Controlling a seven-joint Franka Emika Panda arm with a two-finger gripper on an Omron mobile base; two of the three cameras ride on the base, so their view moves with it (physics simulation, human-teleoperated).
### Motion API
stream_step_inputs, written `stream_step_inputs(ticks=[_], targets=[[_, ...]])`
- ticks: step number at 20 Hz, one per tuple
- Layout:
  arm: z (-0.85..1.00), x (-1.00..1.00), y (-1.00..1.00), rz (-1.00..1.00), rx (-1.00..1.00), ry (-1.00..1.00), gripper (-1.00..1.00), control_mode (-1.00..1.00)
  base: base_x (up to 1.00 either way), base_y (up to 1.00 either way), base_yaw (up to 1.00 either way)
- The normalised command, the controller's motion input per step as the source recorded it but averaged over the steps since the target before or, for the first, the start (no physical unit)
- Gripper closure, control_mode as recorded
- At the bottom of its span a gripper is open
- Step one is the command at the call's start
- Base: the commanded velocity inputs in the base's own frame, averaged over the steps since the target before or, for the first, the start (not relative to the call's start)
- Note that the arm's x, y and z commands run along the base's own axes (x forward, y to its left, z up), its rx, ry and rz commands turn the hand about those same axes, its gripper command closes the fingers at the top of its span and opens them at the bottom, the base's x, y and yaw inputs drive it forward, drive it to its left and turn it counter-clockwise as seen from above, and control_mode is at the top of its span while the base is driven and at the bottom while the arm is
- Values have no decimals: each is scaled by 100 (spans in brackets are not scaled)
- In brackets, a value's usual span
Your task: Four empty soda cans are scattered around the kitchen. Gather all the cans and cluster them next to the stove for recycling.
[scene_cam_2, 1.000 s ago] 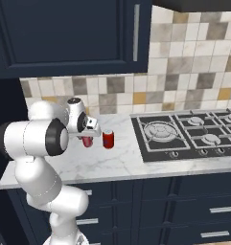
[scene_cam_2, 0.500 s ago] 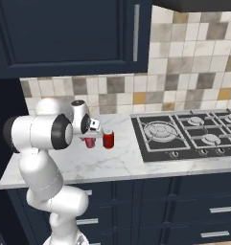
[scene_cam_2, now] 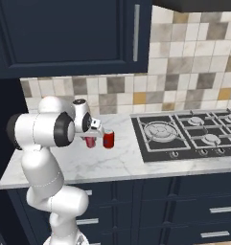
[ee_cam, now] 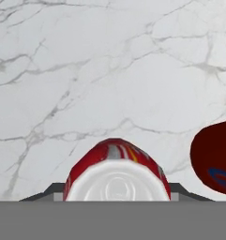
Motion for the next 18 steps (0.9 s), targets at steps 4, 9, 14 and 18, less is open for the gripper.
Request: stream_step_inputs(ticks=[4,9,14,18], targets=[[-24,0,-4,0,0,2,-100,-100,0,0,0],[-10,-5,-11,0,1,1,-100,-100,0,0,0],[1,-14,-10,0,6,0,-100,-100,0,0,0],[16,-4,-1,0,2,-2,-100,-100,0,0,0]])
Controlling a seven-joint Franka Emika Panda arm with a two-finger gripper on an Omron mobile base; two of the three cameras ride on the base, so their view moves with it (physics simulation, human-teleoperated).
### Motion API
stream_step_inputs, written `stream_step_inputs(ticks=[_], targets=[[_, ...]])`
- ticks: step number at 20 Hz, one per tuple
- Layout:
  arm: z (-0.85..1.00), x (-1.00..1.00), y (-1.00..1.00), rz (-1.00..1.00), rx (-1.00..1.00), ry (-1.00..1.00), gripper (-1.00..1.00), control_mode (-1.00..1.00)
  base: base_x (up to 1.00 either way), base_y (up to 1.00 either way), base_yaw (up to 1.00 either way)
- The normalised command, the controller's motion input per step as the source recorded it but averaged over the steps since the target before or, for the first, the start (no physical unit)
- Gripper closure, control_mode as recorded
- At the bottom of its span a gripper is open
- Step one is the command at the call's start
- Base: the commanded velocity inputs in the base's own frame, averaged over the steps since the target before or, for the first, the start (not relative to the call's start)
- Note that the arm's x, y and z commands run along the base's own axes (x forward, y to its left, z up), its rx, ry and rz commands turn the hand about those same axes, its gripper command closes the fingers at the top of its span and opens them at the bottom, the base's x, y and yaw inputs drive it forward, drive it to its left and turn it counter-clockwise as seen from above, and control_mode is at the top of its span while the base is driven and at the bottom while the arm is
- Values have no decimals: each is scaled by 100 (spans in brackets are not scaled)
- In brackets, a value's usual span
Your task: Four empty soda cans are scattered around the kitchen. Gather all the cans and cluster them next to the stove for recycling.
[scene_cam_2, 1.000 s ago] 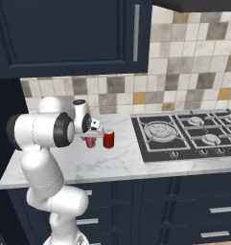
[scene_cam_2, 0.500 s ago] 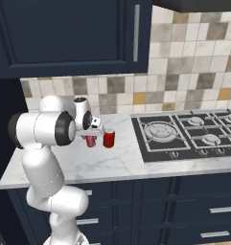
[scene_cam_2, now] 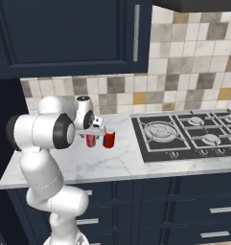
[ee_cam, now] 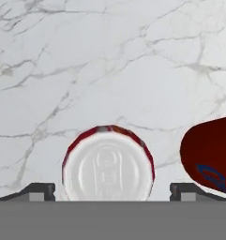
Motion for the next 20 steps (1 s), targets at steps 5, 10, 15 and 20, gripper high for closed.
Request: stream_step_inputs(ticks=[5,10,15,20], targets=[[25,0,5,0,0,-7,-100,-100,0,0,0],[33,-7,0,0,0,-2,-100,-100,0,0,0],[24,-38,-8,0,0,0,-100,-100,0,0,0],[17,-46,-10,0,0,-2,-100,-100,0,0,0]])
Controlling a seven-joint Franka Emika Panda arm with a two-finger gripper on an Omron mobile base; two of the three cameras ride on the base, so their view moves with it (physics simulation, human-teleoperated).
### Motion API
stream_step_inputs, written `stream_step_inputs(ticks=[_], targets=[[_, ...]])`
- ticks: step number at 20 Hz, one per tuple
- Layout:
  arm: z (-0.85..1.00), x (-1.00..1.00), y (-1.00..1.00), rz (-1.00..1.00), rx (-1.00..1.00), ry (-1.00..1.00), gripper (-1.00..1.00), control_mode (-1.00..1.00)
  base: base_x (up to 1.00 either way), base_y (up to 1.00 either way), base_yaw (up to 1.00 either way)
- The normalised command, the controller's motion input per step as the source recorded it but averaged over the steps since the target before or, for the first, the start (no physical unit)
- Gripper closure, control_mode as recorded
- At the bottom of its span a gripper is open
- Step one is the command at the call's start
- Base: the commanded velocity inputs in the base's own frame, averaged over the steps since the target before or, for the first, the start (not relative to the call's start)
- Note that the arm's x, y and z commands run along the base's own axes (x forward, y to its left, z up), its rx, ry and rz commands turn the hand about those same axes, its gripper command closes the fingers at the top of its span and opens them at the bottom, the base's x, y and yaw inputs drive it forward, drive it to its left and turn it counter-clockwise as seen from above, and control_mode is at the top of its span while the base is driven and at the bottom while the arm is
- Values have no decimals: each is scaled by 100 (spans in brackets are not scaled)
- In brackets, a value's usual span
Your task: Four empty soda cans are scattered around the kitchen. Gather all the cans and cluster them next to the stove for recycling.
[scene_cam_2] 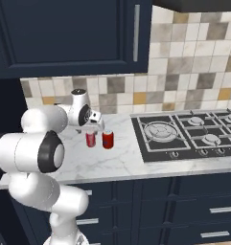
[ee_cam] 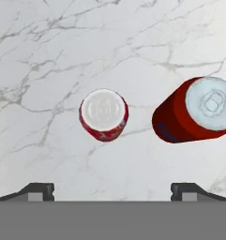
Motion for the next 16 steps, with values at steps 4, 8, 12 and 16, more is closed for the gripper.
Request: stream_step_inputs(ticks=[4,8,12,16], targets=[[15,-45,-9,0,0,-3,-100,-100,0,0,0],[9,-44,-5,0,0,-6,-100,-100,0,0,0],[5,-47,-1,-2,0,-12,-100,-100,0,0,0],[6,-46,-2,-1,2,-7,-100,-100,0,0,0]])
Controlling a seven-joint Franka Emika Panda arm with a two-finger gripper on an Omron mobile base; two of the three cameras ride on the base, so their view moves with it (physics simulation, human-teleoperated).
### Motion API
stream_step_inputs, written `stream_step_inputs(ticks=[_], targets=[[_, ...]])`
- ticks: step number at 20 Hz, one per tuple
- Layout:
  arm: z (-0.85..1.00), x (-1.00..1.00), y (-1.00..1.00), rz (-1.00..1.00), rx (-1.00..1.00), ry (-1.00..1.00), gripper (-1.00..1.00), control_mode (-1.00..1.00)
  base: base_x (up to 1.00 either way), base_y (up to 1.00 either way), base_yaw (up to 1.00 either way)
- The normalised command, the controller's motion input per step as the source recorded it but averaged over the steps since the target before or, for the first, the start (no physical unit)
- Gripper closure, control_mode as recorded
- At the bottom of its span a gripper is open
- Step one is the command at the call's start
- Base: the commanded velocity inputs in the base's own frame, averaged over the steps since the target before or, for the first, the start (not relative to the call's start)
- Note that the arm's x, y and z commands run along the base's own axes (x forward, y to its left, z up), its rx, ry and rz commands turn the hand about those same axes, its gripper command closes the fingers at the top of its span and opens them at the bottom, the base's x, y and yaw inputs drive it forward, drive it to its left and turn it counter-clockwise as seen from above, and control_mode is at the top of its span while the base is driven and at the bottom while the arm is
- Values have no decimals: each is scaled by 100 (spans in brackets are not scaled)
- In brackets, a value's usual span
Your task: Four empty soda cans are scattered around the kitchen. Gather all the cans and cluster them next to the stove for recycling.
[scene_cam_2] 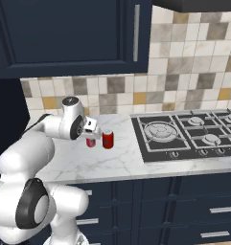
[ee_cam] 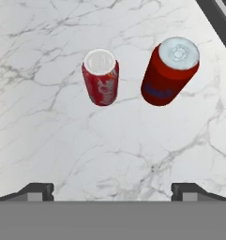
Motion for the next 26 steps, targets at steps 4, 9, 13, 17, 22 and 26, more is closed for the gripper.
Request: stream_step_inputs(ticks=[4,9,13,17,22,26], targets=[[14,-45,-2,-4,2,0,-100,-100,0,0,0],[14,-50,-6,-5,1,0,-100,-100,0,0,0],[8,-52,-5,-3,0,-1,-100,-100,0,0,0],[0,-12,0,0,0,-1,-100,-100,0,0,0],[0,0,0,0,0,0,-100,100,-12,0,0],[0,0,0,0,0,0,-100,100,-51,0,0]])
